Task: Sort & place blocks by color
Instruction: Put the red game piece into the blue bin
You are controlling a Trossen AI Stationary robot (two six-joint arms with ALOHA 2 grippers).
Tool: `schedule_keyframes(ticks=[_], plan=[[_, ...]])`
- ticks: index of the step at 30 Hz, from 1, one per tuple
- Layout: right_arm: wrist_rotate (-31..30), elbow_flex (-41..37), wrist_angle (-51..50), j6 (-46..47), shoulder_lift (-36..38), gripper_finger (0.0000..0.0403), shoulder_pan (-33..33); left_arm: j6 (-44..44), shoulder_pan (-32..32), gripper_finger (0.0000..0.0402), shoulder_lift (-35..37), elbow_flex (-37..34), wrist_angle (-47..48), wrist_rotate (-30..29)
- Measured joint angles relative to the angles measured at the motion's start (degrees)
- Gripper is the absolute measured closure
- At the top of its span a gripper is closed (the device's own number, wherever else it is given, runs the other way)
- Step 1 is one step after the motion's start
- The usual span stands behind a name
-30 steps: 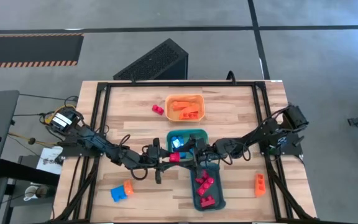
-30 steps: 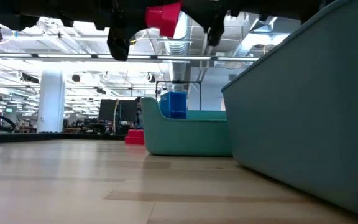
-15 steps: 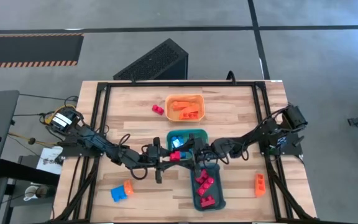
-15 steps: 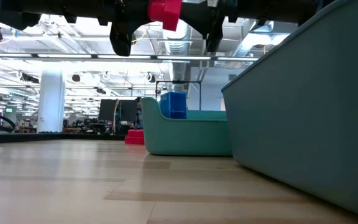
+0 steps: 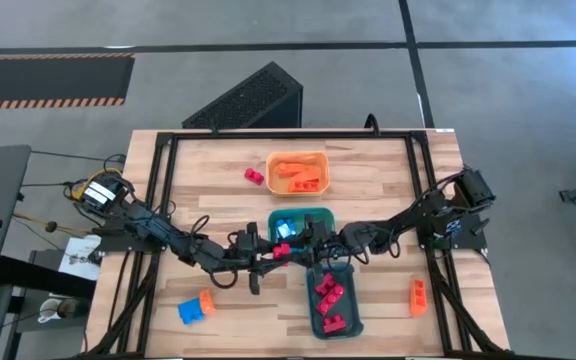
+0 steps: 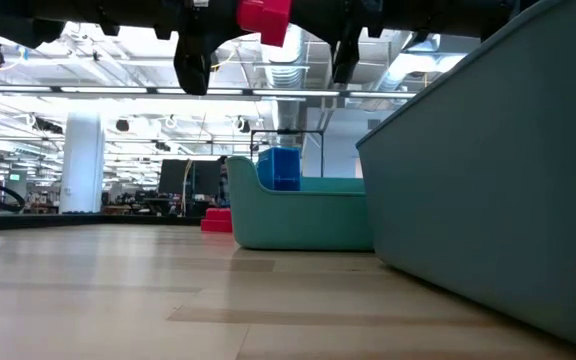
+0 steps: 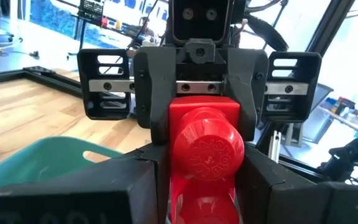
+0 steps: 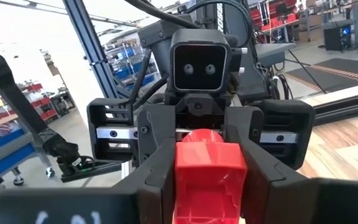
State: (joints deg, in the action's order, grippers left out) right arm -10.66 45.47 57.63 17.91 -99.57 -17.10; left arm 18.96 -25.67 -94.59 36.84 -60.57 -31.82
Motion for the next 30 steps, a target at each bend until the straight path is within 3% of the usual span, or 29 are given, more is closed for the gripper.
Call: schedule_keyframes(ticks=[10,15,19,30], plan=[[0.4,0.0,-0.6,-0.6,-0.1,0.0272,0.0,7.9,0.1,0.0173,0.0,0.0,4.0,1.6],[0.5,0.0,-0.8,-0.6,-0.2,0.0270,0.0,9.4,0.1,0.0127,0.1,0.1,5.8,1.5],[0.3,0.0,-0.8,-0.6,-0.2,0.0272,0.0,10.0,0.1,0.0112,2.1,0.1,9.4,1.9],[0.1,-0.1,-0.9,-0.6,-0.2,0.0269,0.0,17.5,-1.4,0.0109,10.2,0.2,31.5,2.0]])
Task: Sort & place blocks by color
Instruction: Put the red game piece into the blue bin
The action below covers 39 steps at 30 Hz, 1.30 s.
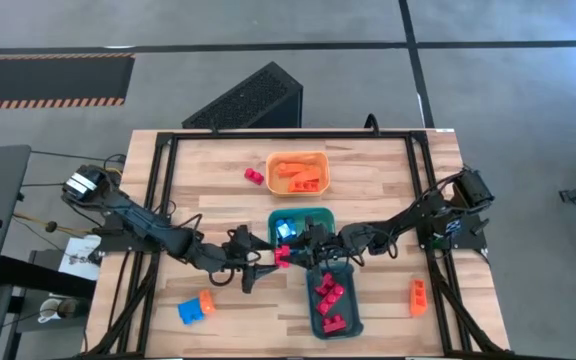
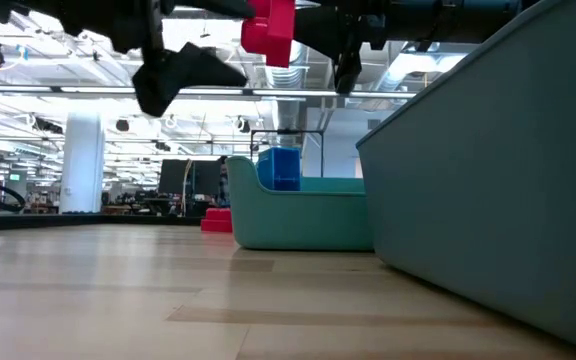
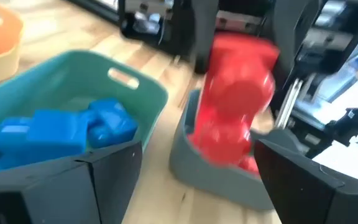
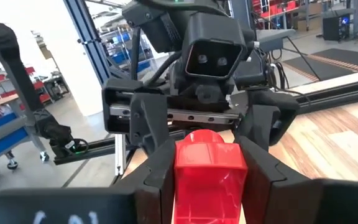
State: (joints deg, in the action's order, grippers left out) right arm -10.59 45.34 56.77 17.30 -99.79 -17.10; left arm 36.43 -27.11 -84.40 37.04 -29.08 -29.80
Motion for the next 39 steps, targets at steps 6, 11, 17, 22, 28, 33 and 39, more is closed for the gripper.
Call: schedule_keyframes(ticks=[6,11,17,22,28,33,39], plan=[[0.0,0.0,-5.2,0.5,2.8,0.0268,0.0,0.1,-1.9,0.0109,5.1,0.0,8.9,-3.6],[-0.4,0.0,-15.6,-2.0,12.3,0.0267,-3.1,-7.5,-5.0,0.0109,9.9,0.0,11.7,-12.3],[-11.9,0.1,-30.2,-6.4,20.8,0.0267,-11.2,-16.1,-7.1,0.0109,12.2,-0.1,11.6,-17.9],[-16.4,0.1,-38.7,-1.6,22.0,0.0264,-17.8,-16.7,-7.1,0.0109,12.2,-1.1,10.4,-17.0],[-17.2,0.1,-46.4,9.9,20.5,0.0265,-23.3,-17.9,-7.6,0.0109,12.2,-7.2,-1.3,-16.6],[-18.0,0.1,-50.0,18.0,18.3,0.0262,-26.1,-19.5,-7.8,0.0109,12.2,-11.8,-13.3,-13.7],[-18.0,0.1,-50.5,24.3,14.9,0.0262,-27.7,-19.4,-7.7,0.0109,12.2,-12.1,-14.5,-12.6]])
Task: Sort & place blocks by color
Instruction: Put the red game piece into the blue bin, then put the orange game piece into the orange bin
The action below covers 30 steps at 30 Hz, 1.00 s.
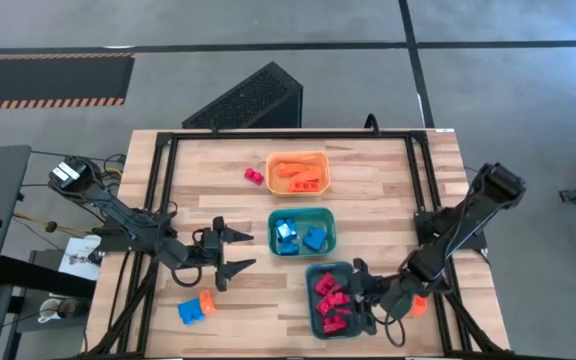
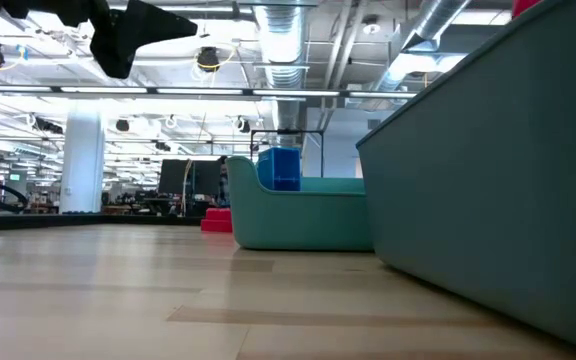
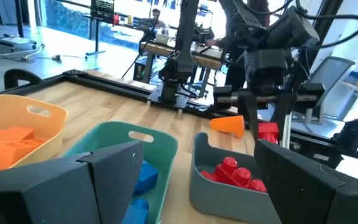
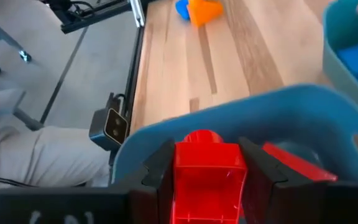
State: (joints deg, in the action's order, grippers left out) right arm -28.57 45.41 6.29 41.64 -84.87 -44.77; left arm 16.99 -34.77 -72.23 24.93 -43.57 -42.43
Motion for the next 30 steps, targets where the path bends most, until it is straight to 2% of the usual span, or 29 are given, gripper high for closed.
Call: schedule_keyframes(ticks=[6,14,20,23,30], plan=[[0.7,0.0,-0.4,4.8,-0.7,0.0236,-0.2,-0.1,0.9,0.0109,0.0,0.0,0.0,0.0],[0.5,0.1,-0.4,6.7,-0.2,0.0169,0.4,-0.1,3.0,0.0109,0.0,0.0,-0.1,0.2],[1.5,0.1,-0.3,7.8,-0.2,0.0149,1.3,0.0,5.5,0.0109,0.0,0.0,-1.0,5.6],[1.0,0.8,-0.4,5.5,-0.2,0.0148,1.8,0.1,6.5,0.0109,0.0,0.0,-1.1,6.2],[-6.4,5.4,0.8,-8.1,-0.2,0.0148,3.1,0.2,8.5,0.0109,0.0,0.0,-1.0,9.0]])
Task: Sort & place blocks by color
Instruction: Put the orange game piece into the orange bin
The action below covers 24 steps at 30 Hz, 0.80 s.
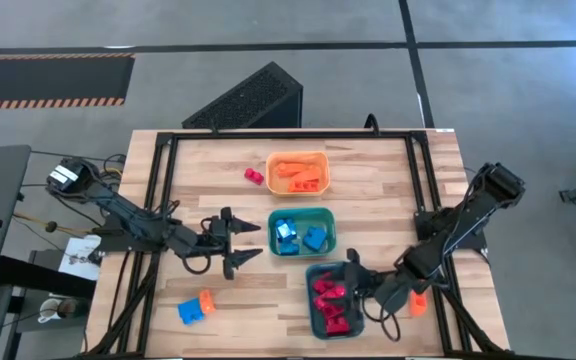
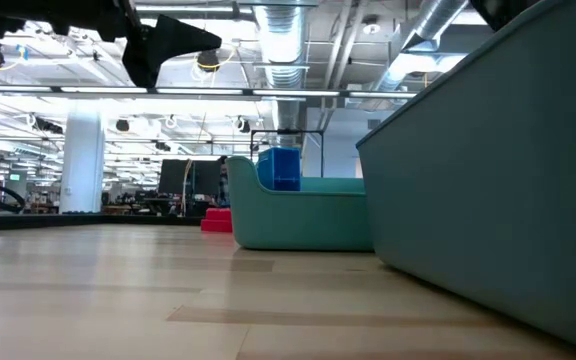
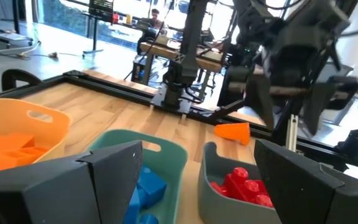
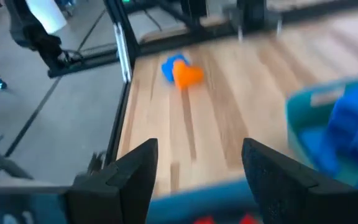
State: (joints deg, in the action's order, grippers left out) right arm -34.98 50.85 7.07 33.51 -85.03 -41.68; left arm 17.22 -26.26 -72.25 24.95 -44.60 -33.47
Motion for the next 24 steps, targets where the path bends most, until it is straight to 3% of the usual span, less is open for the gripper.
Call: schedule_keyframes(ticks=[10,18,24], plan=[[-1.0,3.6,8.5,-18.6,0.0,0.0148,1.0,0.1,0.6,0.0109,0.0,0.0,0.2,1.0],[-1.6,2.6,8.8,-22.7,4.1,0.0148,0.3,0.6,0.6,0.0109,0.0,0.0,0.5,1.7],[-5.8,-3.3,12.8,-23.5,9.8,0.0148,-0.3,1.1,0.6,0.0109,0.0,0.0,0.8,1.7]])
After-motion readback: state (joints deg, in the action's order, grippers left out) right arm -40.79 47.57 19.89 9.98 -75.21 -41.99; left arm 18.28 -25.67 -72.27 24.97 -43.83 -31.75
